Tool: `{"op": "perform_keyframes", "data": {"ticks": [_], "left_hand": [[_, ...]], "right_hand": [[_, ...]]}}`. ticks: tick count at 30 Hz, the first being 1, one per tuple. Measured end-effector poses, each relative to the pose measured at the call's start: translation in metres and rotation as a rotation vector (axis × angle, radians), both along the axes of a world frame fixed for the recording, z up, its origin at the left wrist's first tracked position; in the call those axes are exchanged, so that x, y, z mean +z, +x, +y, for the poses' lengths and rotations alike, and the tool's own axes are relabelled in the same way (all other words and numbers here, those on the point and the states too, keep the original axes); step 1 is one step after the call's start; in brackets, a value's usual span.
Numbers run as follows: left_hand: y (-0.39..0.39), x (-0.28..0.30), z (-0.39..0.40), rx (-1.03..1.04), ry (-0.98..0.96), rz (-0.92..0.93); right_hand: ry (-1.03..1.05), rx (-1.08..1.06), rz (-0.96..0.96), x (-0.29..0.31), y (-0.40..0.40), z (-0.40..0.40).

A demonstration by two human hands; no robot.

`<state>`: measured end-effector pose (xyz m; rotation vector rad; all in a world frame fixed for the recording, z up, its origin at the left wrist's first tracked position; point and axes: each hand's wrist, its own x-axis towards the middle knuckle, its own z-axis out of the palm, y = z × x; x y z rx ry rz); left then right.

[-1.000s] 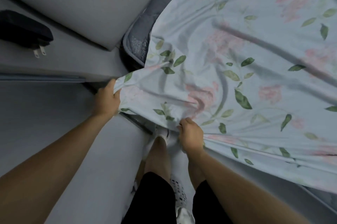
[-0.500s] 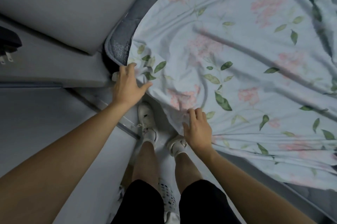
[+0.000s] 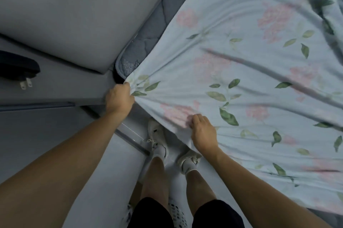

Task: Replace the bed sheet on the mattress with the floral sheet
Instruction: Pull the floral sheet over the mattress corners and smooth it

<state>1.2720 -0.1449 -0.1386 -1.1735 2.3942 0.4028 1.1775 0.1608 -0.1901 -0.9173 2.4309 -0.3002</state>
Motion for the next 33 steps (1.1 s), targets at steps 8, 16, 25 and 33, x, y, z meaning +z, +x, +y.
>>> {"op": "perform_keyframes", "data": {"ticks": [8,16,25,33], "left_hand": [[-0.003,0.006,-0.002,-0.099,-0.084,0.158],[-0.096,-0.024,-0.014,-0.007,0.12,0.264],[-0.159,-0.034,-0.036,-0.481,-0.033,0.049],[-0.197,-0.019,-0.055,-0.372,-0.231,-0.462]], "right_hand": [[-0.048,0.07,-0.071,0.012,-0.01,-0.039],[-0.045,0.013,0.142,0.025,-0.128,-0.016],[0.095,0.111,0.108,0.004,-0.236,-0.04],[0.054,0.165,0.047,0.007,-0.252,-0.079]]}}
